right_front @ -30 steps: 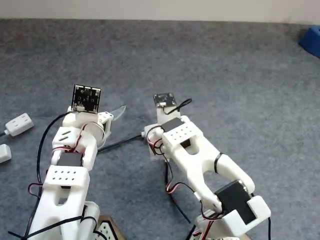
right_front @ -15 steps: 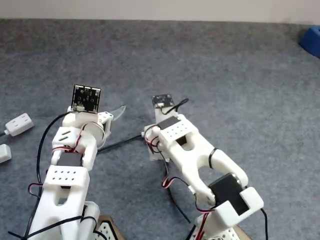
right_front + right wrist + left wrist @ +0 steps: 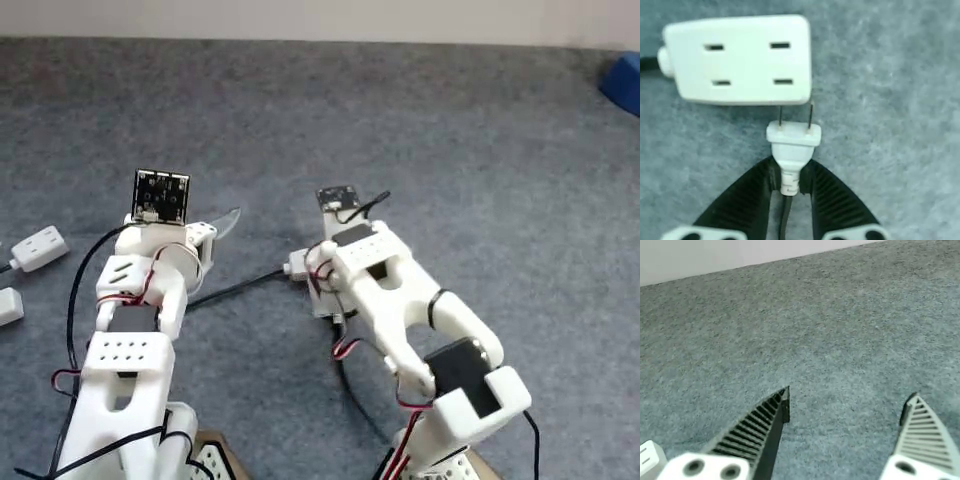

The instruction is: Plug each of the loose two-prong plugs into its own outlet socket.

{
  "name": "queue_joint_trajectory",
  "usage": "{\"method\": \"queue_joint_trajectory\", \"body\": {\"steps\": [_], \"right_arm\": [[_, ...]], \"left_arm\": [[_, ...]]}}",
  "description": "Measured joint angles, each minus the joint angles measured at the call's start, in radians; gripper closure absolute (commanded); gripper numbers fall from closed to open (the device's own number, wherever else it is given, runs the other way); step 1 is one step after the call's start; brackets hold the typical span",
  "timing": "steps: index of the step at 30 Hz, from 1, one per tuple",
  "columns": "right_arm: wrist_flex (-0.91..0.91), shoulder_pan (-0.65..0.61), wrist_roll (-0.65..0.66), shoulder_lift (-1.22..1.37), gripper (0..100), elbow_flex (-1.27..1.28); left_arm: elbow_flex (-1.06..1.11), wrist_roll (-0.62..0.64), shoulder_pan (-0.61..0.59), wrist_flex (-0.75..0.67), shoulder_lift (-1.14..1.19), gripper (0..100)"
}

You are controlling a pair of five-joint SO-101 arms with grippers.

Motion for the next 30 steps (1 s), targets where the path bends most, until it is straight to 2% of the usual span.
{"method": "queue_joint_trajectory", "body": {"steps": [5, 10, 12, 15, 20, 23, 27, 30], "right_arm": [[0.063, 0.066, 0.295, 0.005, 99.1, -0.094], [-0.064, 0.209, 0.385, 0.006, 99.1, -0.186], [-0.183, 0.233, 0.411, 0.006, 99.2, -0.180], [-0.362, 0.229, 0.419, 0.006, 99.2, -0.129], [-0.414, 0.184, 0.388, -0.006, 99.2, -0.112], [-0.382, 0.186, 0.367, -0.034, 99.1, -0.110], [-0.354, 0.190, 0.322, -0.133, 99.1, -0.087], [-0.393, 0.144, 0.330, -0.270, 99.1, 0.000]], "left_arm": [[0.000, 0.000, 0.000, 0.000, 0.000, 65], [0.009, -0.008, 0.000, 0.000, 0.000, 65], [0.008, -0.078, -0.002, 0.026, -0.002, 65], [0.008, -0.201, -0.002, 0.132, -0.002, 65], [-0.038, -0.178, -0.041, 0.199, 0.000, 65], [-0.080, -0.157, -0.052, 0.279, 0.000, 65], [-0.101, -0.150, -0.044, 0.376, 0.000, 65], [-0.120, -0.150, -0.008, 0.453, 0.000, 65]]}}
